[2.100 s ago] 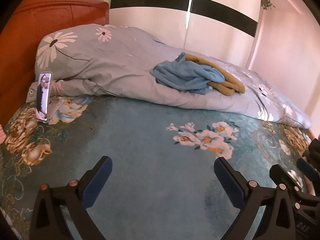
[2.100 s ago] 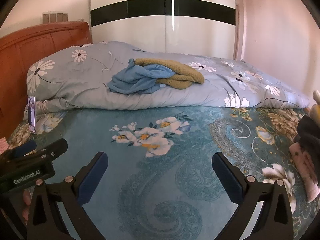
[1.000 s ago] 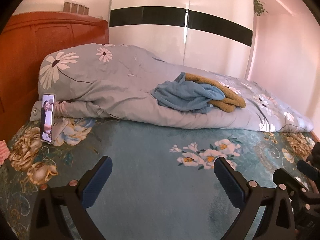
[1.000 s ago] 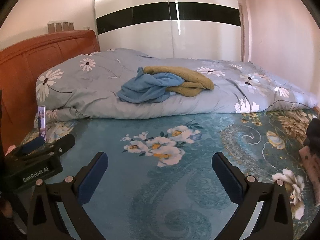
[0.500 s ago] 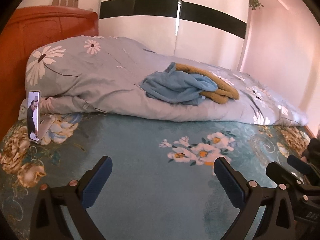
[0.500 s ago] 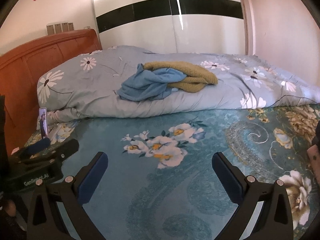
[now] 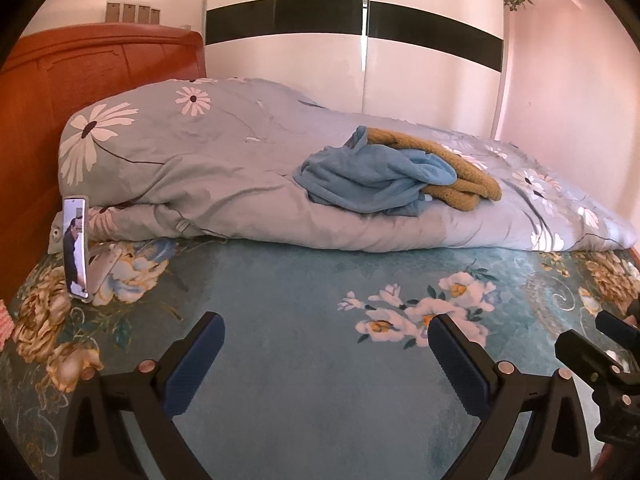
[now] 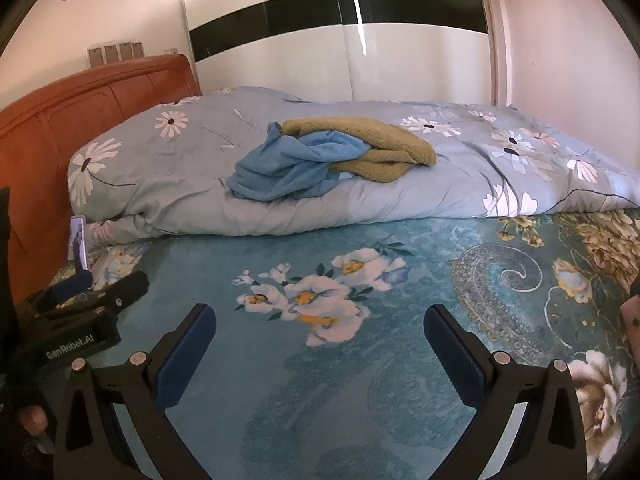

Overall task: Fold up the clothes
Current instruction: 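Reach the left tool to the yellow sweater and close on it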

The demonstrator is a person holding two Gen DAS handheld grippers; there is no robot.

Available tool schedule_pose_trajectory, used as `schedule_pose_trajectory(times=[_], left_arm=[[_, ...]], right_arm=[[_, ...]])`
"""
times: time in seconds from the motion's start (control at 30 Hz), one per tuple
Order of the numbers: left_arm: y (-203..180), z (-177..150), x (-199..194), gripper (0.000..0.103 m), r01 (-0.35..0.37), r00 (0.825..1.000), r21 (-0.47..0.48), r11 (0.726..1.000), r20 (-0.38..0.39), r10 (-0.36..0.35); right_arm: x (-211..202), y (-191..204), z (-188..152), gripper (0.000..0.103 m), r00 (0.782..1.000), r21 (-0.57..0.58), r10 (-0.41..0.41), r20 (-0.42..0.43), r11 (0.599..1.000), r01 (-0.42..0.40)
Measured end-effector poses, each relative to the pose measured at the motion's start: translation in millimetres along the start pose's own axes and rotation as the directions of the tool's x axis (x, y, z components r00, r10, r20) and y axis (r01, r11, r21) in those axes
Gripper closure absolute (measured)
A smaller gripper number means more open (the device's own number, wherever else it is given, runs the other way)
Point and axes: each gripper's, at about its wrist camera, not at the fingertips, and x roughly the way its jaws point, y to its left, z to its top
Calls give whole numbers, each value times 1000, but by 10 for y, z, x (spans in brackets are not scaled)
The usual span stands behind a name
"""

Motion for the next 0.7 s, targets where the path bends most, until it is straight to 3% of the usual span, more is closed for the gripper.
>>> schedule_pose_trajectory(times=[0.13,0.23,0.43,0.7], left_arm=[[-44,85,163,0,11,1000,11,1000,-8,-11],[-95,325,380,0,38,999,29,999,11,-38],[-294,1176,988,0,98,993,58,993,60,-102],[-915,2067,1979,0,41,998,154,987,44,-48]], right_arm=[[70,-87,29,0,1000,-3,-5,-6,1000,5],[145,-197,33,0,1000,-12,-21,-17,1000,21],[293,-563,-4,0,997,-13,-71,-43,997,70],[479,-1117,-44,0,988,26,-128,-81,991,130]])
